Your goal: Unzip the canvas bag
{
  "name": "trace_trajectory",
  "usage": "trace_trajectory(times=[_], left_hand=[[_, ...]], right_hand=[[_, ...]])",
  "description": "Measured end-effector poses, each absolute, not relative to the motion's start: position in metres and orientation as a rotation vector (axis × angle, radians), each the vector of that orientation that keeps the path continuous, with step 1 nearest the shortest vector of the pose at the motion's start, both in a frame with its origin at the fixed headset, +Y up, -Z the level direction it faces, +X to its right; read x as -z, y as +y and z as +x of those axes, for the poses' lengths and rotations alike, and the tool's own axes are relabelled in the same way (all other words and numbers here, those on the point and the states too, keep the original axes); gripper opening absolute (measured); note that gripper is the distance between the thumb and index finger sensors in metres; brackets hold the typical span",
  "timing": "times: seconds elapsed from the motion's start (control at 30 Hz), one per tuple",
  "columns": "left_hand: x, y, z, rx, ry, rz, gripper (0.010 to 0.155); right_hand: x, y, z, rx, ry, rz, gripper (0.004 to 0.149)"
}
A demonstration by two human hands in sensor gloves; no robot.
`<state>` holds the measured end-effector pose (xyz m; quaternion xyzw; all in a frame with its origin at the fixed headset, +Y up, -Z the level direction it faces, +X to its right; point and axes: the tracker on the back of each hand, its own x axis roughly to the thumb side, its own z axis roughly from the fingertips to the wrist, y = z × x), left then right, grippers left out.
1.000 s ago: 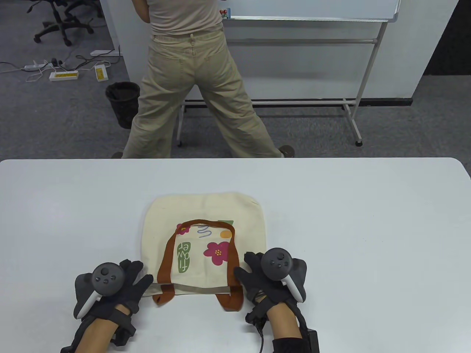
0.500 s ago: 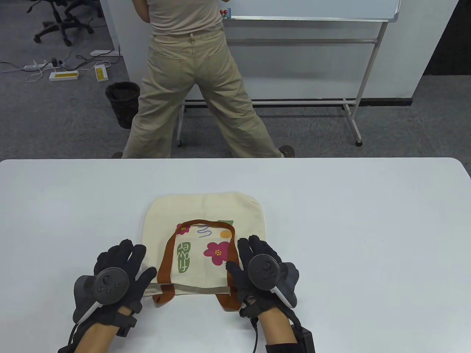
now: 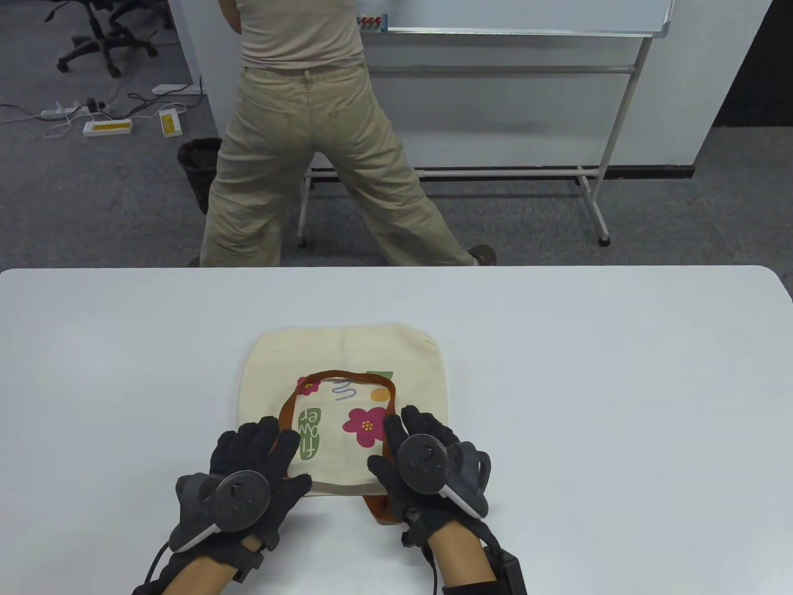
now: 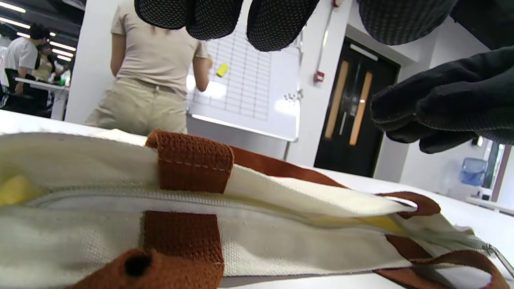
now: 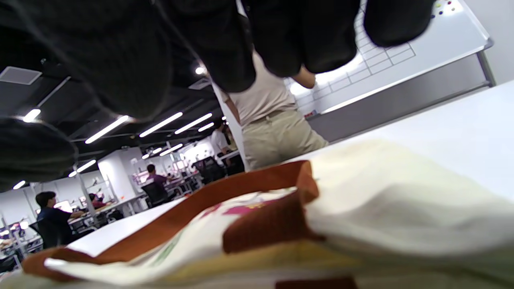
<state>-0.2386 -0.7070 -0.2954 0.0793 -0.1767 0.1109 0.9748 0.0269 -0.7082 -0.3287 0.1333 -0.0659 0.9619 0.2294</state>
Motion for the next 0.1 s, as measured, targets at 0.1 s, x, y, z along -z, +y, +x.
trace_trajectory(times=[0.1], left_hand=[[0.2962, -0.7076, -0.2376, -0.229, -0.354, 0.156, 0.073]], right_hand=[[0.3298, -0.7092, 0.0299, -2.644, -0.172, 0.358, 0.072]])
